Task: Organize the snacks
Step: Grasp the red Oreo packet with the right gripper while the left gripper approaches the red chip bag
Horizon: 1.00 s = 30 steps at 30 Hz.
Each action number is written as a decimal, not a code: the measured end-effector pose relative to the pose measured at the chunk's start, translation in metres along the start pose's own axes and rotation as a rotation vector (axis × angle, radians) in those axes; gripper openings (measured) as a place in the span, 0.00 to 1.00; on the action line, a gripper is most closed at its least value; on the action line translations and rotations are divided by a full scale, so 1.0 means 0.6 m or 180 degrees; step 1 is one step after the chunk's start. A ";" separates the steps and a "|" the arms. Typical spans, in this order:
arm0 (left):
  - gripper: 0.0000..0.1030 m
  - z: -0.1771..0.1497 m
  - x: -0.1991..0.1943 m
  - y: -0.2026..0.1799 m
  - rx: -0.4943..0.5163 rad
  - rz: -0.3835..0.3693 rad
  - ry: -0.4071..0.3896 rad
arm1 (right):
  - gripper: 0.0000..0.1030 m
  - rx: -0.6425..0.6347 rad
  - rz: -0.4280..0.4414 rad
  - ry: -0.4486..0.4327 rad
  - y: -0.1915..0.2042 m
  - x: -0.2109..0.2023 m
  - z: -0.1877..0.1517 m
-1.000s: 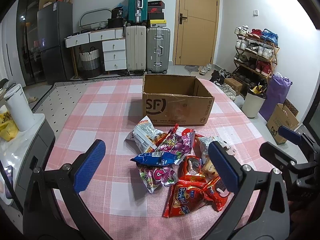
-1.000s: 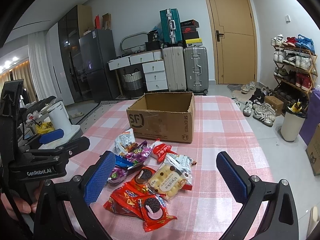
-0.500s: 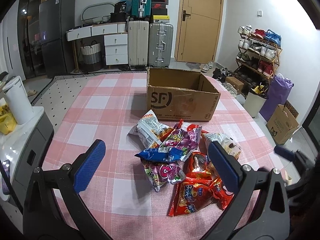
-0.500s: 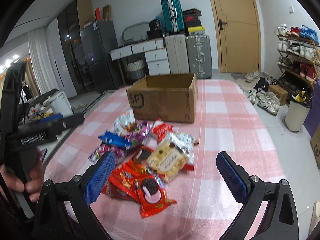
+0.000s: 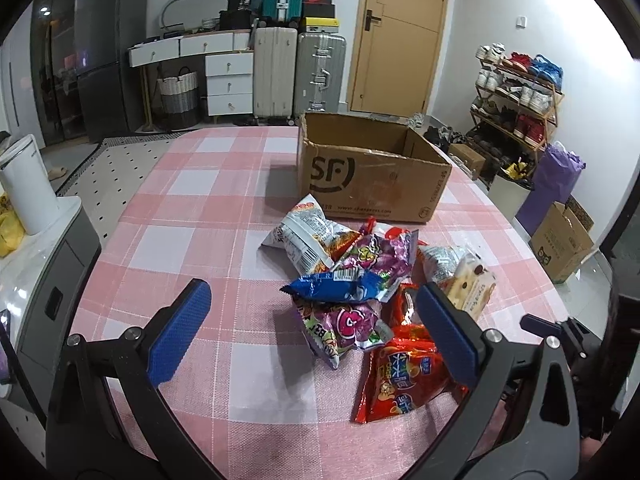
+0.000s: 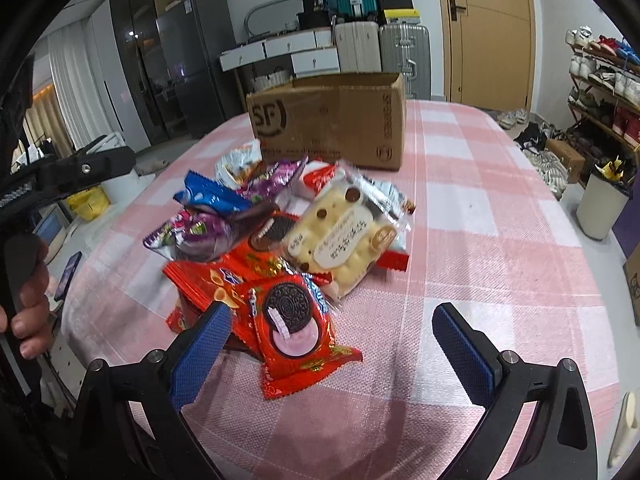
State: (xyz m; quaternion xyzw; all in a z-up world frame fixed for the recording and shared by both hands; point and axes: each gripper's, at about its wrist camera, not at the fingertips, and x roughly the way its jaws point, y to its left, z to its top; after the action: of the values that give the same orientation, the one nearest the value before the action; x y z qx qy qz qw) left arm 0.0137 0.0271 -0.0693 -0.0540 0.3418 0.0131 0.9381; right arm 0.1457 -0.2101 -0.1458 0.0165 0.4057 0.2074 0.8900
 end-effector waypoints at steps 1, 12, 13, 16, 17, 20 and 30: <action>0.99 -0.002 0.003 -0.001 0.0014 -0.0009 0.0005 | 1.00 0.0010 0.0007 0.0019 -0.001 0.007 -0.001; 0.99 -0.020 0.020 0.007 0.0032 -0.0129 0.0102 | 0.71 -0.0012 0.0101 0.0282 0.004 0.059 -0.013; 0.99 -0.021 0.019 0.007 0.0034 -0.0136 0.0103 | 0.65 -0.0031 0.0090 0.0269 0.005 0.058 -0.013; 0.99 -0.023 0.020 0.009 0.0017 -0.0157 0.0115 | 0.45 -0.0052 0.0181 0.0288 0.005 0.058 -0.013; 0.99 -0.024 0.019 0.010 0.0007 -0.0167 0.0117 | 0.45 -0.0063 0.0174 0.0287 0.007 0.057 -0.014; 0.99 -0.028 0.017 0.012 -0.0010 -0.0191 0.0136 | 0.45 0.0009 0.0279 0.0296 0.001 0.052 -0.014; 0.99 -0.043 0.016 0.020 -0.0158 -0.0495 0.0319 | 0.45 0.0090 0.0439 0.0213 -0.001 0.027 -0.015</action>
State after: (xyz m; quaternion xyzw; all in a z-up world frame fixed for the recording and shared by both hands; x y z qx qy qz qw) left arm 0.0038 0.0364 -0.0962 -0.1041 0.3827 -0.0541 0.9164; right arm 0.1487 -0.2056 -0.1633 0.0500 0.4361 0.2630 0.8592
